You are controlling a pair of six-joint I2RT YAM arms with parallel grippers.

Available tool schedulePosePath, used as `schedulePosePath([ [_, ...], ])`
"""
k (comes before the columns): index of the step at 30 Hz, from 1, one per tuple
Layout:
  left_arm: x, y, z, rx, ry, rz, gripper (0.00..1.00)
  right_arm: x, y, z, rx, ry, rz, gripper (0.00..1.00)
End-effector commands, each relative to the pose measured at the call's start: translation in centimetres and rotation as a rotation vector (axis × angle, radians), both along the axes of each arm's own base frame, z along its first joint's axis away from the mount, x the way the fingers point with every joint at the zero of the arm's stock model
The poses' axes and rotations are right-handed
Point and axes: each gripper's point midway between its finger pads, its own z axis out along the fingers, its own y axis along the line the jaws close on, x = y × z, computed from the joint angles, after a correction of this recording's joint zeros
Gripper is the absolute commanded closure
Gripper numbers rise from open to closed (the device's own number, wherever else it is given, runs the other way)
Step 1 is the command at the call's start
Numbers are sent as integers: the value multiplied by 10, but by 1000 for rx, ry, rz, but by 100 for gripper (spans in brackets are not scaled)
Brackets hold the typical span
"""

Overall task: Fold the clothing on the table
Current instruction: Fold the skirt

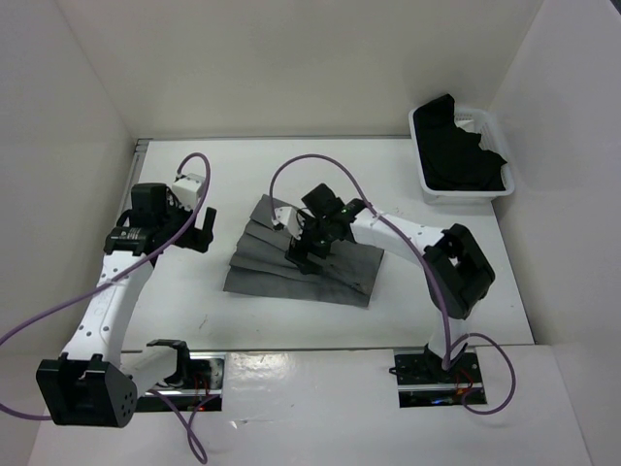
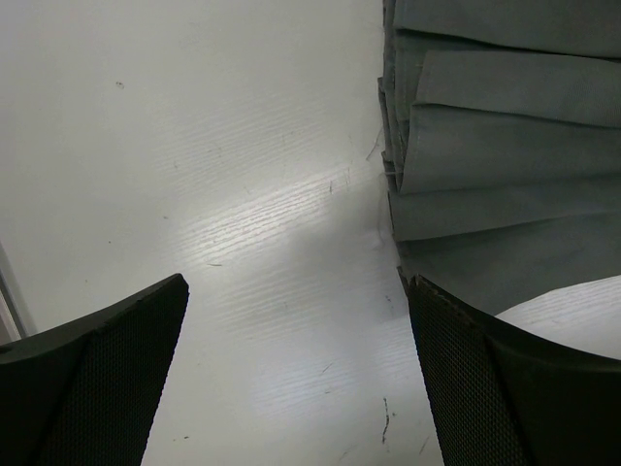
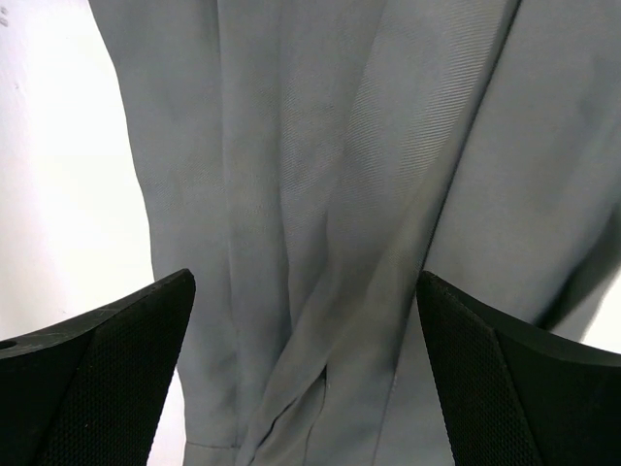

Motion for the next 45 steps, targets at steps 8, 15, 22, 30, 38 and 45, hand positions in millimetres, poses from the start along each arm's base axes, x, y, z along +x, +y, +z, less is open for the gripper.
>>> schedulePosePath([
  [8, 6, 3, 5, -9, -23, 25, 0, -6, 22, 2, 34, 25, 45, 1],
  [15, 6, 3, 2, -9, -14, 25, 0, -29, 27, 3, 20, 73, 114, 1],
  [22, 6, 3, 2, -9, -14, 25, 0, -88, 33, -14, -75, 166, 287, 1],
  [30, 6, 1, 5, -15, -23, 18, 0, -171, 25, -48, -237, 314, 511, 1],
  [38, 5, 1, 7, -15, -32, 18, 0, -179, 27, 17, -132, 202, 561, 1],
  [45, 5, -9, 3, -44, -16, -42, 0, -93, -8, 121, 125, -66, 193, 1],
])
